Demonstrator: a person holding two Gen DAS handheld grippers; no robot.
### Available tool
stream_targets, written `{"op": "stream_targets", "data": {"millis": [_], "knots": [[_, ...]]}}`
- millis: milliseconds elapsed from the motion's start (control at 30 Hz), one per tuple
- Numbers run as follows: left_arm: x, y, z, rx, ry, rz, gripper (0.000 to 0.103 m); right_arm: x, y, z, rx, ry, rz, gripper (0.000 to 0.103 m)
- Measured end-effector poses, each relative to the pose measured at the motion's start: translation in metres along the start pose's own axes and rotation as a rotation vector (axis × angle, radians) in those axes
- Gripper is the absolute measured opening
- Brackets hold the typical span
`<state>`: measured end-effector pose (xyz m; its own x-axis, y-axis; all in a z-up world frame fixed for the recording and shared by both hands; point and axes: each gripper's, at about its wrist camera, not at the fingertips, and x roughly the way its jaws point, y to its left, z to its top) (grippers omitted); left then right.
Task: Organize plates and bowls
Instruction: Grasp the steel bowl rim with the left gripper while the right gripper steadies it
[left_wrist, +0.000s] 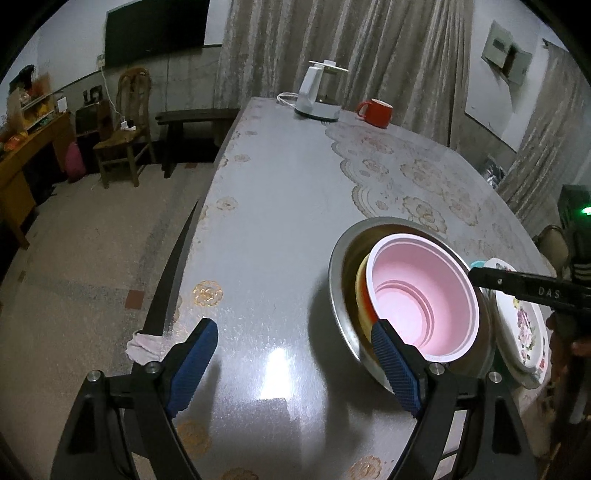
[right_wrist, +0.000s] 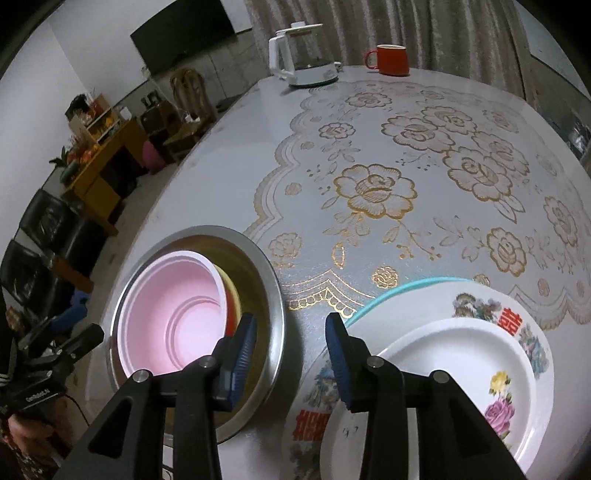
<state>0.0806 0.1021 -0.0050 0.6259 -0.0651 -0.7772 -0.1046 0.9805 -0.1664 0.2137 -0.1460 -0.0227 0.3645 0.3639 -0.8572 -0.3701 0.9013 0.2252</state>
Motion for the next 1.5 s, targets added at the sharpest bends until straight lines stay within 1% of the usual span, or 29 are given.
{"op": "stream_targets", "data": {"millis": [267,333,400,433,567,833,1000,1100,1133,1233,1333,1400,1500], "knots": [[0.009,-0.002,-0.002,0.008,0.038,-0.023,0.086,0.011,0.004,0.007,-0.073,0.04,-0.011,0.038],[0.012,-0.002,-0.003,0.006,0.051,-0.03,0.086,0.015,0.005,0.009,-0.099,0.053,-0.002,0.038],[0.013,-0.001,-0.004,0.0,0.061,-0.043,0.086,0.017,0.008,0.01,-0.137,0.055,-0.021,0.036],[0.014,-0.001,-0.004,-0.004,0.064,-0.051,0.086,0.018,0.009,0.011,-0.154,0.057,-0.011,0.032],[0.015,0.0,-0.005,-0.007,0.078,-0.074,0.086,0.021,0.012,0.012,-0.192,0.069,-0.003,0.031],[0.019,0.003,-0.007,-0.032,0.117,-0.144,0.086,0.027,0.012,0.013,-0.201,0.098,0.016,0.03],[0.023,0.003,-0.006,-0.037,0.138,-0.177,0.086,0.032,0.011,0.011,-0.195,0.13,0.044,0.028],[0.028,-0.001,-0.006,-0.031,0.148,-0.184,0.086,0.035,0.012,0.012,-0.204,0.139,0.045,0.028],[0.03,-0.005,-0.007,-0.015,0.149,-0.193,0.085,0.036,0.013,0.012,-0.207,0.142,0.049,0.027],[0.029,-0.013,-0.009,0.049,0.12,-0.215,0.08,0.038,0.015,0.013,-0.212,0.139,0.052,0.024],[0.031,-0.017,-0.01,0.072,0.101,-0.232,0.079,0.041,0.015,0.013,-0.216,0.135,0.066,0.021],[0.032,-0.018,-0.01,0.081,0.093,-0.239,0.079,0.043,0.017,0.012,-0.221,0.131,0.061,0.02],[0.032,-0.019,-0.012,0.105,0.076,-0.245,0.08,0.047,0.021,0.011,-0.234,0.14,0.08,0.018]]}}
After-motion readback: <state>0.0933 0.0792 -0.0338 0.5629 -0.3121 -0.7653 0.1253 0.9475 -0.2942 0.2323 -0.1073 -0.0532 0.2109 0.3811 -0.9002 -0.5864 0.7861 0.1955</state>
